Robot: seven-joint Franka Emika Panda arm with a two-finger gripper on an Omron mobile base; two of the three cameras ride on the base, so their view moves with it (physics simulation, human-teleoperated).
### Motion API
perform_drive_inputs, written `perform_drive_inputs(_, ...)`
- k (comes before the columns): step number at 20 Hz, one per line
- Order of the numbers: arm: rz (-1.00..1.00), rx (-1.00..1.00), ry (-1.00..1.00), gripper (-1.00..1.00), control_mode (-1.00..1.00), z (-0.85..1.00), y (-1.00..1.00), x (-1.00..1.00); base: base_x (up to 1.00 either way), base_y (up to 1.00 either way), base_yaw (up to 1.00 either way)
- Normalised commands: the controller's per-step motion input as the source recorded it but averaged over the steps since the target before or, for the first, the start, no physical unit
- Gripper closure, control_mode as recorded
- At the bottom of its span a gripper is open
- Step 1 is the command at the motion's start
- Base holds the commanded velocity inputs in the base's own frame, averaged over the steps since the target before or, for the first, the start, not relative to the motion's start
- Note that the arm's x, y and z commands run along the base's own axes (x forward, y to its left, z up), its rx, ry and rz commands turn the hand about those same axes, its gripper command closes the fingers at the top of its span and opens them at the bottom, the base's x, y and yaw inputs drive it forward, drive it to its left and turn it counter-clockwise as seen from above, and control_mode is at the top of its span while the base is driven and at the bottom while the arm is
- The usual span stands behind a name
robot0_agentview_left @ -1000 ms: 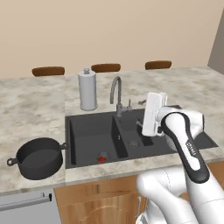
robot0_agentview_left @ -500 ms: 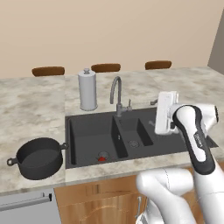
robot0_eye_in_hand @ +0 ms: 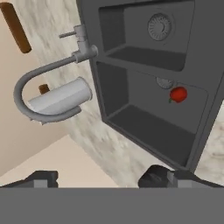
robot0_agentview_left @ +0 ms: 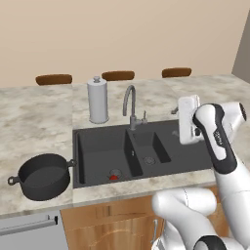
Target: Dump the bell pepper from the pot into the sink. Then turn on the water and wash the bell pepper. Then turn off the water and put the bell pepper back in the pot.
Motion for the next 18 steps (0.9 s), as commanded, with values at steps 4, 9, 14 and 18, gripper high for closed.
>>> perform_drive_inputs(4,0.0,-0.25,0.0,-1.0,-1.0,0.0,0.0,0.16,0.0,0.0,0.0)
perform_drive_inputs(9,-0.01,-0.07,0.0,-1.0,-1.0,-0.14,0.0,0.01,0.0,0.0,0.0)
perform_drive_inputs(14,-0.13,0.0,-0.09,-1.0,-1.0,-0.29,0.0,0.0,0.0,0.0,0.0)
perform_drive_inputs(18,-0.13,-0.01,-0.09,-1.0,-1.0,-0.24,0.0,0.03,0.0,0.0,0.0)
